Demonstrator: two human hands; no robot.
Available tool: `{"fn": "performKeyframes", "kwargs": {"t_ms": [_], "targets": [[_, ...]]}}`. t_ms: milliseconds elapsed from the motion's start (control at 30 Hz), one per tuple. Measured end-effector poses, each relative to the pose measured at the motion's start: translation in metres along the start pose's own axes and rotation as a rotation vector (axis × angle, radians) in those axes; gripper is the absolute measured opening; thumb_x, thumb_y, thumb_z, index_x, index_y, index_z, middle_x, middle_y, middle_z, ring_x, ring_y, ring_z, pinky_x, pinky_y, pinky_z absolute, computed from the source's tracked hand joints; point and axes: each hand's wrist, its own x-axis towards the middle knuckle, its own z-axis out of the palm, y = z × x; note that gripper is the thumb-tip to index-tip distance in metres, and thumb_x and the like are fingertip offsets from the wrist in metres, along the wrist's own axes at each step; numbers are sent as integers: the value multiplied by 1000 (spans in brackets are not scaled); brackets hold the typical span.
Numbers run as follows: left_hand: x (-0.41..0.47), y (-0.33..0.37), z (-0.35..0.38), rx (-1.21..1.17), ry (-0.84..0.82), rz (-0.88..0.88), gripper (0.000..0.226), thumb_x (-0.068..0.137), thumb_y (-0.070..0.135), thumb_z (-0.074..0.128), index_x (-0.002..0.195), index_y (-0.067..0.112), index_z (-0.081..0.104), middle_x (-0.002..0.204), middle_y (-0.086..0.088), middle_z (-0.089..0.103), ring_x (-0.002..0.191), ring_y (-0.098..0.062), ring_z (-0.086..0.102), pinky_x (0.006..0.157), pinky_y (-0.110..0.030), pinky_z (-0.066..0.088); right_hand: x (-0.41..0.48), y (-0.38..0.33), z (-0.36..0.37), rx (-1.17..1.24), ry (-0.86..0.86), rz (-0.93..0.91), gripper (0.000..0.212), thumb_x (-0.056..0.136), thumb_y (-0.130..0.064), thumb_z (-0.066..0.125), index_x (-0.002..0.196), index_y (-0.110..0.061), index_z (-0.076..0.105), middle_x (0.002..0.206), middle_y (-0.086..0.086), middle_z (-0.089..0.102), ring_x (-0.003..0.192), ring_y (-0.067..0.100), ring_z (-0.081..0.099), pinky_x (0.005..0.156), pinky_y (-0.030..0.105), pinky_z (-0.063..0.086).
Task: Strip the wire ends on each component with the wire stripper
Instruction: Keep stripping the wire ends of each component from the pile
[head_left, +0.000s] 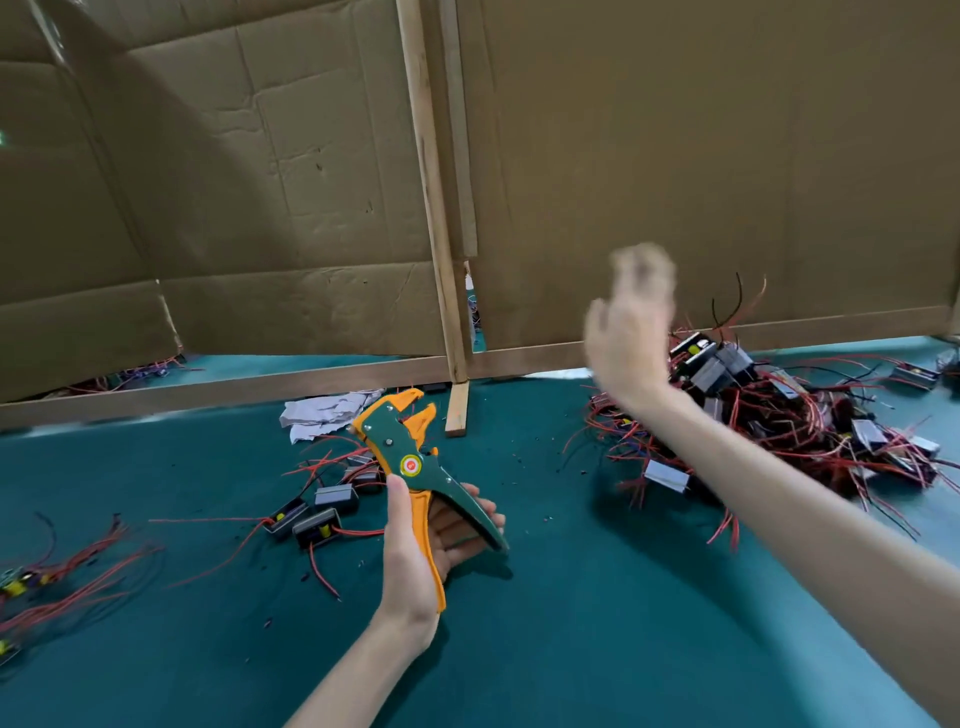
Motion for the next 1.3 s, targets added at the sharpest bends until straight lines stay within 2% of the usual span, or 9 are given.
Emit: {"fn": "performKeyframes", "kwargs": {"t_ms": [67,133,300,433,633,800,967,1100,1300], "targets": [[4,0,-3,-22,67,58,82,82,68,27,98,-5,61,87,-25,69,82,-39,69,67,-38,59,-26,-29,26,41,-408,-404,45,85,7,45,128,1,56,135,21,49,125,37,44,105,50,35],[9,2,-7,-45,133,112,82,80,68,28,99,-4,61,85,-23,69,79,-37,69,67,-39,58,-53,-51,55,13,-787,-598,43,93,0,46,135,-7,53,143,13,46,131,30,42,105,43,36],[17,5,-19,-32,213,183,86,73,73,32,99,-3,63,85,-20,70,78,-32,69,65,-33,59,-100,-78,108,-13,-1027,-580,59,92,-7,51,148,-20,36,151,4,38,132,26,38,99,42,36],[17,3,-20,-19,209,195,83,76,76,34,95,1,64,83,-18,72,78,-32,71,65,-32,59,-106,-72,113,-126,-893,-557,42,89,-11,55,131,-17,53,129,7,48,121,28,41,92,41,33],[17,0,-19,9,196,209,76,86,70,27,93,3,62,80,-14,72,78,-30,71,69,-37,58,-97,-27,75,195,-705,-293,21,88,-7,61,108,-7,66,112,10,58,105,31,50,87,41,42],[15,-1,-17,45,171,217,74,82,65,25,95,2,61,81,-14,72,80,-31,71,70,-36,59,-99,8,25,259,-791,-242,36,71,16,52,96,0,72,104,11,67,97,29,61,88,32,46],[15,-1,-18,48,160,209,77,81,66,27,97,-1,60,83,-17,72,80,-33,71,68,-34,59,-105,20,0,329,-848,-90,52,66,18,40,98,-4,76,107,5,70,104,18,60,92,18,43],[14,-1,-18,58,149,200,79,78,68,29,97,-1,61,84,-19,72,80,-34,71,66,-34,59,-109,12,-4,368,-867,-157,27,86,1,64,103,-16,75,94,-12,66,99,12,52,87,14,39],[12,-1,-18,86,90,163,80,84,65,24,99,-4,62,87,-23,71,82,-37,70,68,-35,59,-112,12,-10,477,-830,-95,12,90,-1,64,93,-7,74,88,1,74,83,7,67,82,22,52]]}}
